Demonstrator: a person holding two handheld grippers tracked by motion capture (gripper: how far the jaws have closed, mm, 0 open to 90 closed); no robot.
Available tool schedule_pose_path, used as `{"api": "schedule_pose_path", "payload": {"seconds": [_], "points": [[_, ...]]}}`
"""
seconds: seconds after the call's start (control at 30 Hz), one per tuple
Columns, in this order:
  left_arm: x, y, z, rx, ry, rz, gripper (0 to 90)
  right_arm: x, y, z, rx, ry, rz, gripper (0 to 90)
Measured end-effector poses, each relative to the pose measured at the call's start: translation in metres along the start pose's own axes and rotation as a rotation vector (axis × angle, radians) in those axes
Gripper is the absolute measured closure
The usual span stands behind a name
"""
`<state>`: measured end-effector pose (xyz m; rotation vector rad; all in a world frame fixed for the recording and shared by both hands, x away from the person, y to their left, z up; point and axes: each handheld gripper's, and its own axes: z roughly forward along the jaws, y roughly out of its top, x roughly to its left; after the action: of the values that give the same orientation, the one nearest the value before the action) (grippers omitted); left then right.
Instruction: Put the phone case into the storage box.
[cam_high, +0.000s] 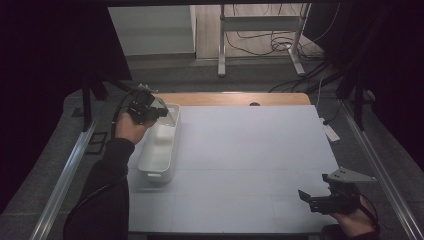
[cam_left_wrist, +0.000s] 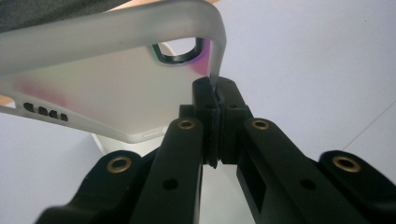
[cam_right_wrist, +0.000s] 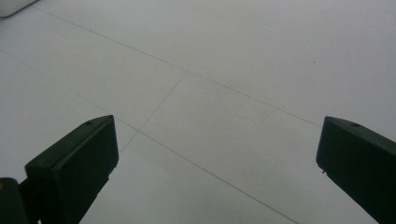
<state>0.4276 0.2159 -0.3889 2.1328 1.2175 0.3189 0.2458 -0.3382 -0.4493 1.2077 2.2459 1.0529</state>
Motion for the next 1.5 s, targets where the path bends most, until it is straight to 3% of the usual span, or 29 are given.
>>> {"api": "schedule_pose_path", "payload": {"seconds": [0.6, 1.5], "points": [[0.010, -0.002, 0.022, 0.027, 0.026, -0.044, 88.1, 0.001, 0.000, 0.001, 0.010, 0.005, -0.012, 0.0], [0.014, 0.002, 0.060, 0.060, 0.068, -0.060, 88.1, 0.002, 0.000, 0.001, 0.015, 0.012, -0.030, 0.0]]}}
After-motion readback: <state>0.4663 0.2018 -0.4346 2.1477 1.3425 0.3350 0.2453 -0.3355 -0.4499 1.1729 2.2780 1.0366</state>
